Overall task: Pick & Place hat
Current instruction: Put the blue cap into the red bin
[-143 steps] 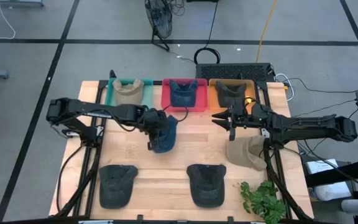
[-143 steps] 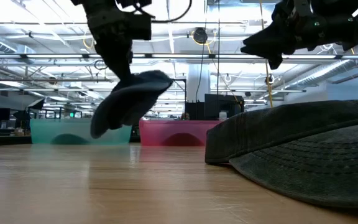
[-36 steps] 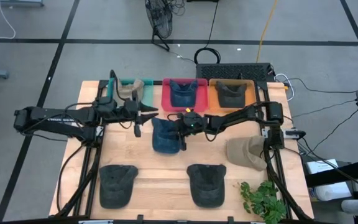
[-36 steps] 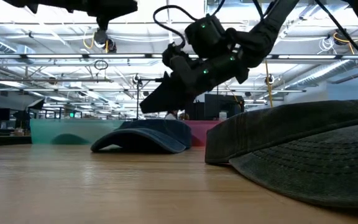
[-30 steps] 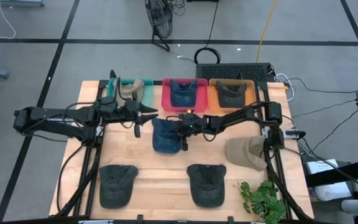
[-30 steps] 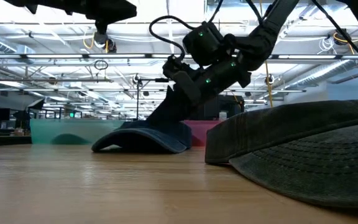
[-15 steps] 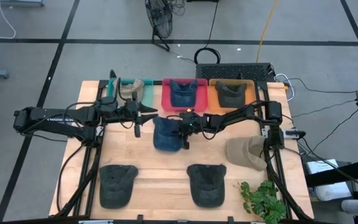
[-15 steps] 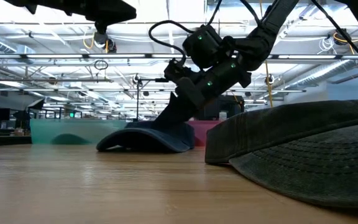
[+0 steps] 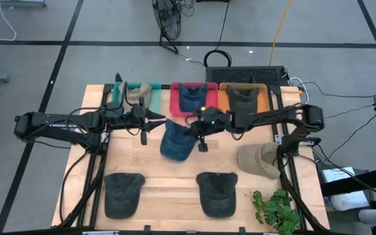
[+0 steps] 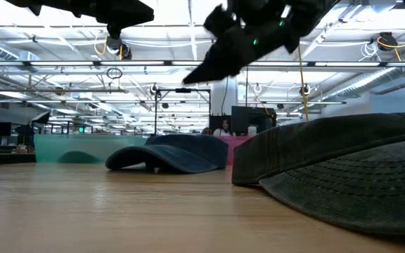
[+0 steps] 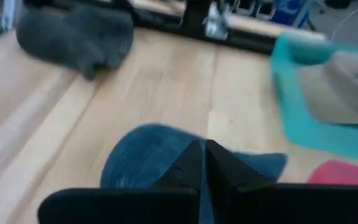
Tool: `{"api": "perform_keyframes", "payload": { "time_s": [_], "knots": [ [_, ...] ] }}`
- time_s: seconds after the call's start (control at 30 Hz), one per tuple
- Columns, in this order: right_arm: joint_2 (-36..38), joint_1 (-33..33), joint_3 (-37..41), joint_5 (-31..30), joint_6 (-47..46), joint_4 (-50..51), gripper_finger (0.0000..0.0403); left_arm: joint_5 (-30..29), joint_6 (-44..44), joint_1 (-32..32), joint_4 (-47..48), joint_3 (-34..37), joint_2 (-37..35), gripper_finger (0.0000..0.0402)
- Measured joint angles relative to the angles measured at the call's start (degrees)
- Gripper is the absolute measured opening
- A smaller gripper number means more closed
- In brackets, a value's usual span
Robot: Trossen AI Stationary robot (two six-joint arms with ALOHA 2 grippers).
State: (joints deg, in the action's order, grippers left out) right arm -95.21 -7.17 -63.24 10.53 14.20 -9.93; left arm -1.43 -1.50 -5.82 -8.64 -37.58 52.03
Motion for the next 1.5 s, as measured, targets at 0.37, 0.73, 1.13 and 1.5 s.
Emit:
{"api": "perform_keyframes", "payload": {
  "time_s": [0.37,0.73,1.13,1.5],
  "knots": [
    [-6.84,1.10,0.15,-0.14,-7.49,-6.00,0.0061,-0.05,-0.11,0.32,0.31,0.00,0.00,0.0090],
    [-18.44,0.11,-0.10,-1.25,-9.03,-12.60,0.0099,-0.63,-1.77,0.03,1.64,0.00,0.00,0.0090],
    [-18.45,-0.31,-0.13,0.30,-8.93,-10.85,0.0007,-0.76,-1.73,-0.01,2.45,0.00,0.00,0.0090],
    [-8.88,0.44,-0.12,0.33,-1.56,-5.09,0.0001,-1.64,-2.57,-0.08,2.98,0.00,0.02,0.0090]
  ]
}}
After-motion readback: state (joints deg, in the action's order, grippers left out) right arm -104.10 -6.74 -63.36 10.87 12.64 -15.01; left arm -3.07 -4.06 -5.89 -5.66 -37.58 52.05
